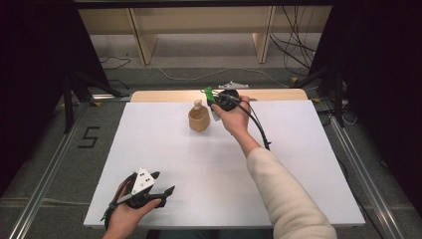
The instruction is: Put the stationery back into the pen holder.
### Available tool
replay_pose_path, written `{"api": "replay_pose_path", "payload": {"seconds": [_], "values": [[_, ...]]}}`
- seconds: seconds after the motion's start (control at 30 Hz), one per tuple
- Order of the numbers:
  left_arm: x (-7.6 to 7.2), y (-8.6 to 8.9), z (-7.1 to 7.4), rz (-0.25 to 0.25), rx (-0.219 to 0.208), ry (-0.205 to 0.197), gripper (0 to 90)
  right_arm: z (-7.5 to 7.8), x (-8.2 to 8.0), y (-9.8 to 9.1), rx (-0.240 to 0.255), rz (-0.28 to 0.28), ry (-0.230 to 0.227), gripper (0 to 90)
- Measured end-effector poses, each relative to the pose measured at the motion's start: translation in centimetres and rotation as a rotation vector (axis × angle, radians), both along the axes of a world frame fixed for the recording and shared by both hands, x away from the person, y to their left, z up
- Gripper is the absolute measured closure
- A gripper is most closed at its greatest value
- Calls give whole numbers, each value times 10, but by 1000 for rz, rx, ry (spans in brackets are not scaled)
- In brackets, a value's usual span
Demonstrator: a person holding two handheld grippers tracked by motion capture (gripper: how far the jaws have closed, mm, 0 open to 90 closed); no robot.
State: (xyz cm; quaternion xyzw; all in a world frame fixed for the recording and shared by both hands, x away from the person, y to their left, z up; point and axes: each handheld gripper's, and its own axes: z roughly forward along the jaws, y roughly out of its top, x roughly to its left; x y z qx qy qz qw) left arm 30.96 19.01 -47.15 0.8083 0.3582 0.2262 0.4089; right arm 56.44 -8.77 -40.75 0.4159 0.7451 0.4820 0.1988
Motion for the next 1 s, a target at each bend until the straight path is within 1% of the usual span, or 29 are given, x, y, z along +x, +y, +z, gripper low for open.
{"api": "replay_pose_path", "payload": {"seconds": [0.17, 0.33, 0.37, 0.4, 0.43, 0.47, 0.57, 0.6, 0.67, 0.7, 0.77, 0.8, 1.0], "values": [[0, 0, 0, 0, 0, 0, 291, 0, 1, 2, 3, 0, 0, 668], [0, 0, 0, 0, -1, 0, 291, 1, 3, 5, 2, 4, -8, 668], [0, 0, 0, 3, -7, -1, 291, 2, 3, 6, 3, 3, -9, 668], [0, 0, 0, 0, -2, 1, 291, 2, 3, 7, 6, 4, -12, 668], [0, 0, 0, 2, -8, -1, 292, 2, 4, 8, 9, 4, -13, 668], [0, 0, 0, -2, -1, 0, 292, 3, 4, 9, 11, 4, -12, 668], [0, 0, 0, 2, -8, -1, 291, 3, 4, 10, 8, 4, -14, 668], [0, 0, 0, -2, -4, 1, 291, 2, 5, 11, 7, 10, -20, 668], [0, 0, 0, 2, -10, 0, 291, 2, 4, 12, 9, 8, -13, 668], [0, 0, 0, -2, -4, 1, 291, 2, 4, 13, 10, 8, -10, 668], [0, 0, 0, 1, -8, -1, 292, 2, 5, 13, 8, 11, -14, 668], [0, 0, 0, -2, -2, 0, 292, 2, 5, 13, 8, 12, -14, 668], [0, 0, 0, -2, -2, 1, 292, 3, 6, 15, 10, 8, -16, 668]]}}
